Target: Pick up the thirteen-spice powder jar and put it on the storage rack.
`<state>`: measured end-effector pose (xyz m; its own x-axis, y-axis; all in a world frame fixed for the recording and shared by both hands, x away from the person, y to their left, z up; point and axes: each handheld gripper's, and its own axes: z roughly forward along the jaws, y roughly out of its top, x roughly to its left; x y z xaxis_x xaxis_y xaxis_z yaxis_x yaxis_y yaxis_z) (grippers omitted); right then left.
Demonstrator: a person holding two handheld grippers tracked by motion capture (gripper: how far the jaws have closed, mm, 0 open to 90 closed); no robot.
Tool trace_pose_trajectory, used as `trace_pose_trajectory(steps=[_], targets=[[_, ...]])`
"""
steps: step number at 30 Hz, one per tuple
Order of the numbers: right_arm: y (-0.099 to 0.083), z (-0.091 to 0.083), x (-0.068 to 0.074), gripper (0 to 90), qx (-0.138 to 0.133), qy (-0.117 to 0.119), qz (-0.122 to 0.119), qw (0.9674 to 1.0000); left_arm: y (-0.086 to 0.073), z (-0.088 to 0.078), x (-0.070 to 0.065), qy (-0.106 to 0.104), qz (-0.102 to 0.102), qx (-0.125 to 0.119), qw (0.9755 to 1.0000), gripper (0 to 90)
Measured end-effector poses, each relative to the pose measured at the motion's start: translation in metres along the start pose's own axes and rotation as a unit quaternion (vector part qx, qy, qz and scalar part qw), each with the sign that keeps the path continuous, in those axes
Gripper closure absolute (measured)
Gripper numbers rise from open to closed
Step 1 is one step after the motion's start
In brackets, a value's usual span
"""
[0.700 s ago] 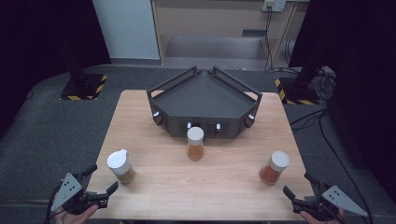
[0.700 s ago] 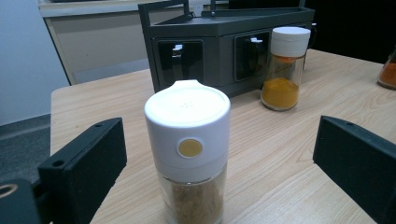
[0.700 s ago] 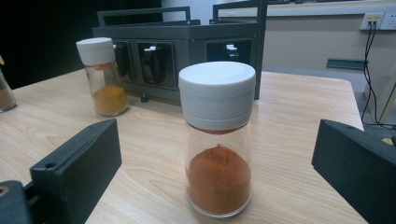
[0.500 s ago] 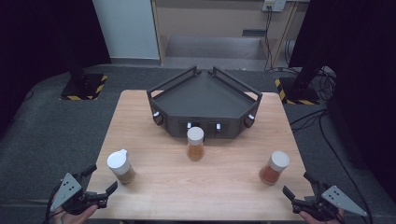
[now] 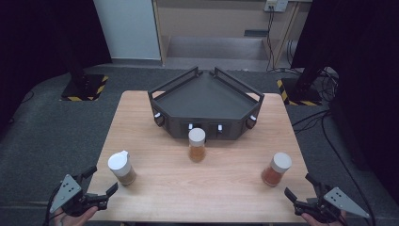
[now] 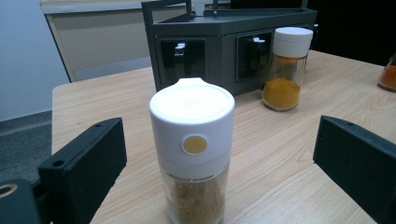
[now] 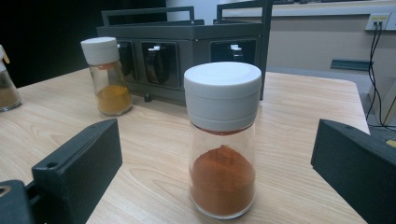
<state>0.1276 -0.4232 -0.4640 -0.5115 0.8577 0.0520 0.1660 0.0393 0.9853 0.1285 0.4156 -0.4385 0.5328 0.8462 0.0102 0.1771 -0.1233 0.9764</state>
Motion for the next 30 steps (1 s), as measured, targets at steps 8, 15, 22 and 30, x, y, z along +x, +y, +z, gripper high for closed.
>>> trace_pose_trajectory(steps=[8,15,22,30], targets=[[-0.0011,-0.0009,-0.0010,2.3,-0.001,0.000,0.004,1.0000,0.0010,0.0005,-0.0015,0.002,-0.002,-0.001,1.0000,1.3],[-0.0011,-0.0006,-0.0011,2.4,-0.001,0.003,0.003,1.0000,0.0016,0.0010,-0.0021,0.002,0.000,0.000,1.0000,1.3],[-0.0012,-0.0007,-0.0007,2.8,-0.003,0.003,0.003,1.0000,0.0011,0.0006,-0.0022,0.003,-0.002,-0.002,1.0000,1.2],[-0.0015,0.0000,-0.0017,3.0,-0.002,0.003,0.005,1.0000,0.0012,0.0008,-0.0030,0.006,-0.002,-0.003,1.0000,1.3]])
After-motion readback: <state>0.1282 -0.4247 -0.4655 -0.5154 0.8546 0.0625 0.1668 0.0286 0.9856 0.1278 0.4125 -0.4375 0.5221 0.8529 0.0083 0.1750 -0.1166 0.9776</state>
